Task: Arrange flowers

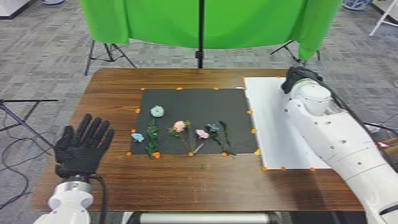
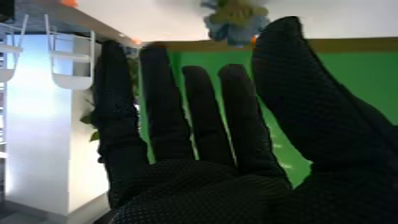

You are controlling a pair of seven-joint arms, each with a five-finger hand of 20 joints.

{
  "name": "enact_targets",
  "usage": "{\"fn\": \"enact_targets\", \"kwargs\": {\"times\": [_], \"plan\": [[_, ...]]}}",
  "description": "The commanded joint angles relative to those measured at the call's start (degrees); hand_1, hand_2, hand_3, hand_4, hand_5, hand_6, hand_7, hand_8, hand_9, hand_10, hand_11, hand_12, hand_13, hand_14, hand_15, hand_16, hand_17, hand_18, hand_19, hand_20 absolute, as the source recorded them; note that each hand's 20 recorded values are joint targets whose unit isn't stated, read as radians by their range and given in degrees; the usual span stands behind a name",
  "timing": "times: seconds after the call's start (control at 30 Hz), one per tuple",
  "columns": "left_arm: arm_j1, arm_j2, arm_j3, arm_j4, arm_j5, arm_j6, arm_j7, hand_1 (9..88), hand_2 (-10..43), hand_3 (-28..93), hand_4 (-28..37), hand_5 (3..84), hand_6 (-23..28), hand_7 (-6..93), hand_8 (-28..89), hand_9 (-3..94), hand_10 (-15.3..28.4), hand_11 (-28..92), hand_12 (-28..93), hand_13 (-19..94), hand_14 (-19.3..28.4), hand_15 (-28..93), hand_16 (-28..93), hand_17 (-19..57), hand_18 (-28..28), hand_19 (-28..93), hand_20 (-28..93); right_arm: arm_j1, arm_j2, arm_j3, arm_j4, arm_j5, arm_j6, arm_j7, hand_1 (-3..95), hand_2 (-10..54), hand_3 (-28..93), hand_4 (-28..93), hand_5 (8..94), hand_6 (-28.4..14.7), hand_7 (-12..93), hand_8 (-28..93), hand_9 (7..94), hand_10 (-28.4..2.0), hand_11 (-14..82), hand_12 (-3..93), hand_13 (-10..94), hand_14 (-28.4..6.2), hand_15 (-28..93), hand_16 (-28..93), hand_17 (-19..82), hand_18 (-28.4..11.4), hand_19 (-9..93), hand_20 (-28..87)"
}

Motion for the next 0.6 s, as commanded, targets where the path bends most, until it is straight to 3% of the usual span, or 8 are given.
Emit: {"fn": "enact_targets", "kwargs": {"times": [0.03,0.2,0.27,0.33,0.4,0.47,0.6], "plan": [[0.4,0.11,0.58,0.51,0.36,-0.49,-0.92,25.8,18.4,77,-28.3,42.6,9.4,10.6,-10,39.0,15.7,22,10,31,16.6,41,-8,-6.7,14.2,39,15,-2.76,0.49,0.28,1.12,-1.48,3.58,-4.9,52.2,-9.5,74,-28,46.3,-0.7,18,-15,47.4,-11.5,12.8,12.3,52,-11.2,32,16,28,-21.3,67,22],[-0.38,0.05,0.94,0.83,0.4,-0.97,-1.18,25.8,18.4,77,-28.3,42.4,9.4,10.7,-10,39.0,15.8,22,10,31,16.6,41,-8,-6.8,14.1,39,15,-3.17,0.23,-0.68,1.93,-1.68,4.92,-4.4,56.6,-9.5,69,-28,57.0,2.2,21,-16,60.0,-11.9,16.7,14.7,61,-8.6,38,16,30,-19.9,72,25],[-0.39,-0.03,0.91,0.84,0.57,-0.94,-1.18,25.8,18.4,77,-28.3,42.5,9.4,10.6,-10,39.0,15.8,22,10,31,16.7,41,-8,-6.8,14.1,39,15,-3.7,0.25,-1.03,1.96,-1.95,6.82,-4.4,61.0,-9.5,60,-28,61.1,2.5,24,-17,65.3,-11.5,20.0,16.5,64,-7.2,37,24,31,-19.7,73,26],[-0.29,-0.09,0.9,0.84,0.38,-0.97,-1.12,25.8,18.4,77,-28.3,42.4,9.3,10.7,-10,39.0,15.8,22,10,31,16.7,41,-8,-6.8,14.1,39,15,-4.19,0.53,-1.66,1.87,-3.15,9.37,-4.98,68.9,-9.5,45,-28,65.2,1.9,30,-11,72.2,-11.0,18.4,26.9,66,-5.9,37,31,32,-19.8,75,28],[0.06,-0.22,0.81,0.68,0.44,-0.81,-1.06,25.8,18.4,77,-28.3,42.5,9.4,10.7,-10,39.0,15.8,22,10,31,16.7,41,-8,-6.9,14.1,39,15,-4.66,0.86,-2.1,1.08,-2.59,11.14,-4.51,91.6,-9.5,-19,17,67.8,0.9,42,-7,79.4,-10.2,15.4,38.9,69,-5.6,40,36,33,-20.3,77,32],[0.24,-0.32,0.61,0.66,0.51,-1.01,-1.15,25.8,18.4,77,-28.3,42.5,9.4,10.7,-10,39.0,15.7,22,10,31,16.7,41,-8,-6.9,14.2,39,15,-5.71,1.85,-2.17,-1.49,-1.65,13.28,-3.96,94.3,-9.5,-27,27,68.3,0.9,48,-7,80.9,-10.0,19.5,43.7,71,-5.8,44,38,33,-21.2,80,33],[1.1,-0.53,0.03,0.35,0.49,-0.88,-0.96,25.8,18.4,77,-28.3,42.5,9.4,10.7,-10,38.9,15.7,22,10,31,16.7,41,-8,-6.9,14.1,39,15,-10.26,4.89,-1.42,-11.07,-1.7,15.14,-5.44,94.6,-9.5,-28,32,68.5,0.5,49,-6,80.9,-10.1,21.9,44.6,71,-5.8,46,39,33,-21.7,81,34]]}}
